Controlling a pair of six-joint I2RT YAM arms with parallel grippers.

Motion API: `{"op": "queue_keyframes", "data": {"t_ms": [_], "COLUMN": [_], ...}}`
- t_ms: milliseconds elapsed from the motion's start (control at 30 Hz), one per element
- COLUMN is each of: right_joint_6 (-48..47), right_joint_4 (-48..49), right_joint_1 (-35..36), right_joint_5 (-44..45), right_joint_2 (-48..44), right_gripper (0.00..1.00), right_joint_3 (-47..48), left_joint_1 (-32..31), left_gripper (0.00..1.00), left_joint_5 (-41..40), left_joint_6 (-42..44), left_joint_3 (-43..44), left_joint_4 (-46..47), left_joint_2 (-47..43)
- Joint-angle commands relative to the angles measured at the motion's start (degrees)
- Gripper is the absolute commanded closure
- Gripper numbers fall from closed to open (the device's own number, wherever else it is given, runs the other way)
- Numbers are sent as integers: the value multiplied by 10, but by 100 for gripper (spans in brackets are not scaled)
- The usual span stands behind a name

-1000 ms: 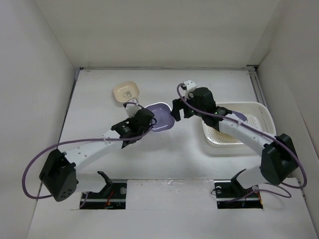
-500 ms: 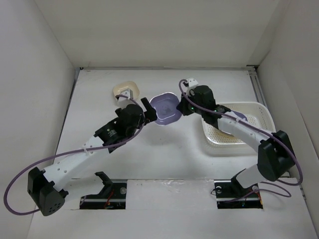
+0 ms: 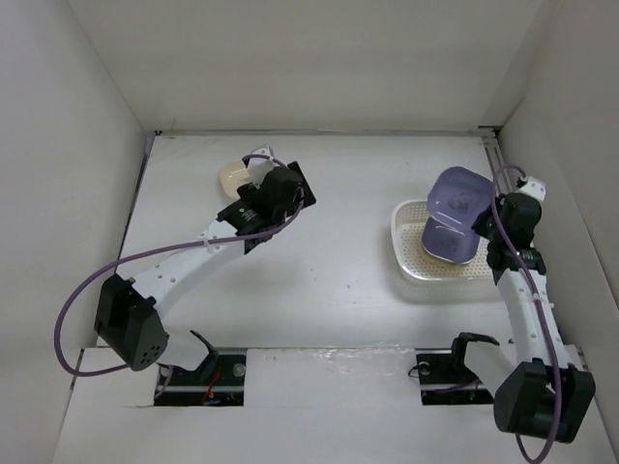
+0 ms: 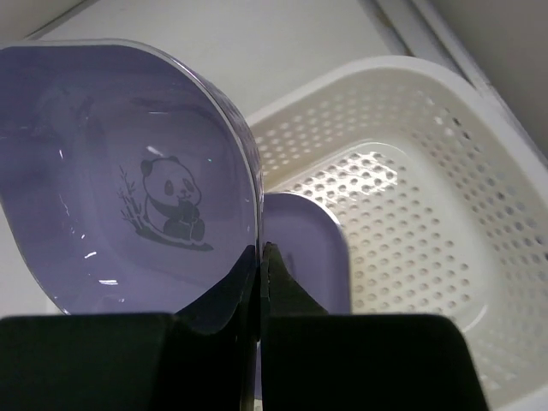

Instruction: Place the plates into the plastic bin on the countertop

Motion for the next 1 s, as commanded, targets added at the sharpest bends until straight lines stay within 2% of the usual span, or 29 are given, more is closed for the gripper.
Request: {"op": "queue_keyframes", "data": {"t_ms": [0, 100, 333, 600, 633, 667, 733, 767, 800, 833, 967], "right_joint_6": [-6, -6, -23, -30, -30, -30, -30, -30, -23, -23, -22], "right_joint_4": [-26, -25, -33, -33, -38, -44, -52, -57, -57, -57, -69], "right_joint_1": [-54, -59, -59, -59, -59, -59, -59, -59, -59, -59, -59], "right_joint_5": [-10, -23, -66, -71, -76, -76, -76, -76, -91, -98, -121], "right_joint_2": [-8, -33, -33, -44, -44, -44, -51, -58, -67, -76, -128], "right_gripper": [100, 100, 100, 99, 93, 69, 37, 27, 5, 0, 0], "right_joint_3": [-7, -20, -48, -61, -61, -61, -48, -48, -40, -33, -6], "left_joint_1": [11, 26, 112, 220, 232, 243, 264, 264, 270, 270, 270], "left_gripper": [1, 1, 1, 1, 1, 1, 1, 1, 1, 1, 1], "left_joint_5": [15, 34, 94, 107, 114, 127, 132, 132, 132, 127, 115], "left_joint_6": [-2, -2, -8, -13, -13, -13, -13, -13, -13, -13, -8], "left_joint_3": [37, 44, 49, 83, 83, 83, 88, 88, 101, 101, 139], "left_joint_4": [-5, -5, -10, -28, -28, -28, -28, -28, -28, -28, -34], "left_joint_2": [15, 23, 44, 68, 68, 75, 81, 89, 95, 108, 161]}}
